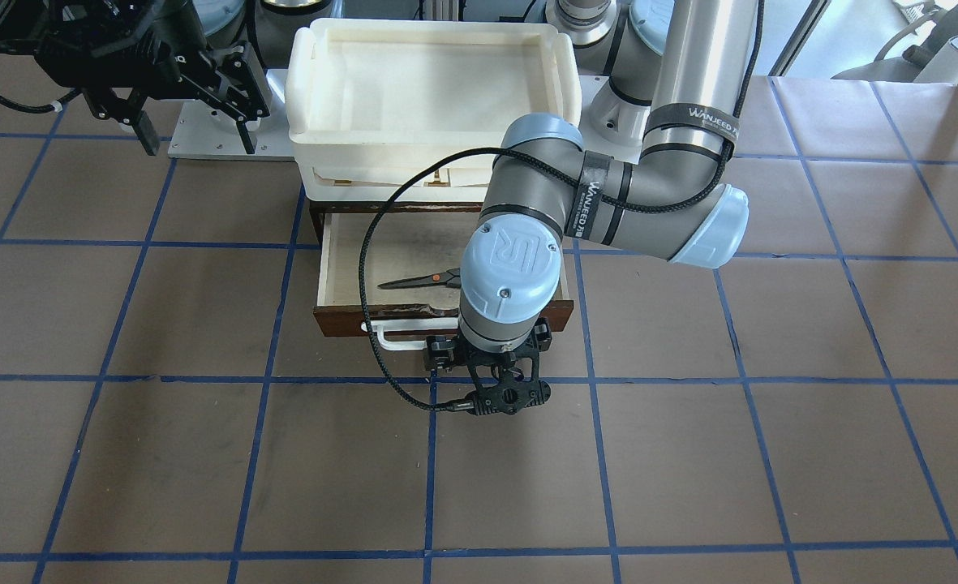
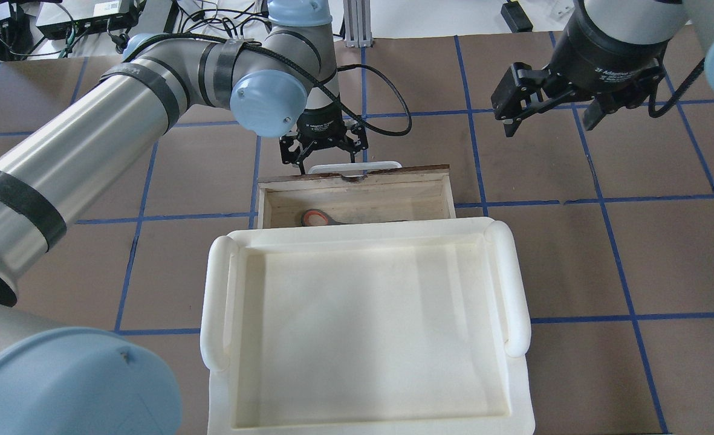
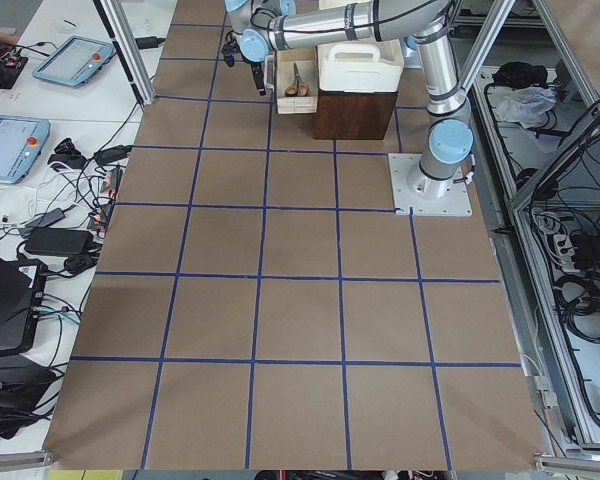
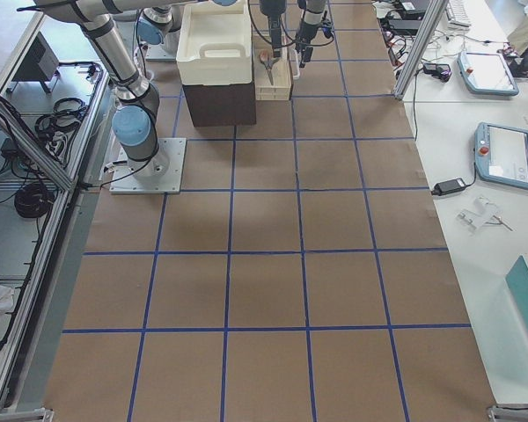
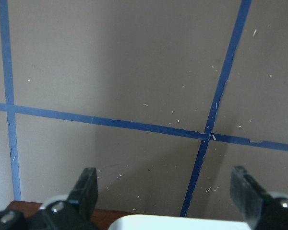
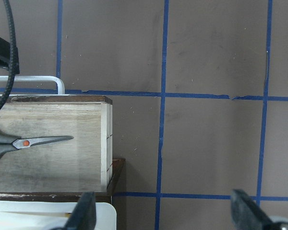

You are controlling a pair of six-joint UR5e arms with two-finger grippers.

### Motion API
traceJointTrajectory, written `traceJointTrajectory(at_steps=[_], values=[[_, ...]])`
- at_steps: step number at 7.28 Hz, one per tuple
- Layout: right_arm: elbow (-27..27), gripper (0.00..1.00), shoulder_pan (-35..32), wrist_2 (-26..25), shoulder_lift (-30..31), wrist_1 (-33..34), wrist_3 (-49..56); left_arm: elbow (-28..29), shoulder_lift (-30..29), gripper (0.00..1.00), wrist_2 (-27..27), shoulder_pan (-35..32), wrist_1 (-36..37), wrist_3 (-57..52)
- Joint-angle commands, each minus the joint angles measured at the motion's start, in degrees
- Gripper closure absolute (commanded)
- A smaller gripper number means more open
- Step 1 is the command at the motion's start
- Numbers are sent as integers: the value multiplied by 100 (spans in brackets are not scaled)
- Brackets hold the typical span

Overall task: Put scissors in drawer and close it
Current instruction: 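Lower the left gripper onto the drawer front behind the handle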

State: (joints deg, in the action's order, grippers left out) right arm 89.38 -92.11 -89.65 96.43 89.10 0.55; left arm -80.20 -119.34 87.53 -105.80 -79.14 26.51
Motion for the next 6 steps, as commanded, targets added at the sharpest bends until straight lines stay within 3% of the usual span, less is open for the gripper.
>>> traceJointTrajectory(at_steps=[1, 6], values=[[0, 0, 0, 0, 7, 2, 6, -31, 77, 0, 1, -19, -197, 74], [0, 0, 0, 0, -1, -7, 15, -49, 104, 0, -43, -28, -505, 82]])
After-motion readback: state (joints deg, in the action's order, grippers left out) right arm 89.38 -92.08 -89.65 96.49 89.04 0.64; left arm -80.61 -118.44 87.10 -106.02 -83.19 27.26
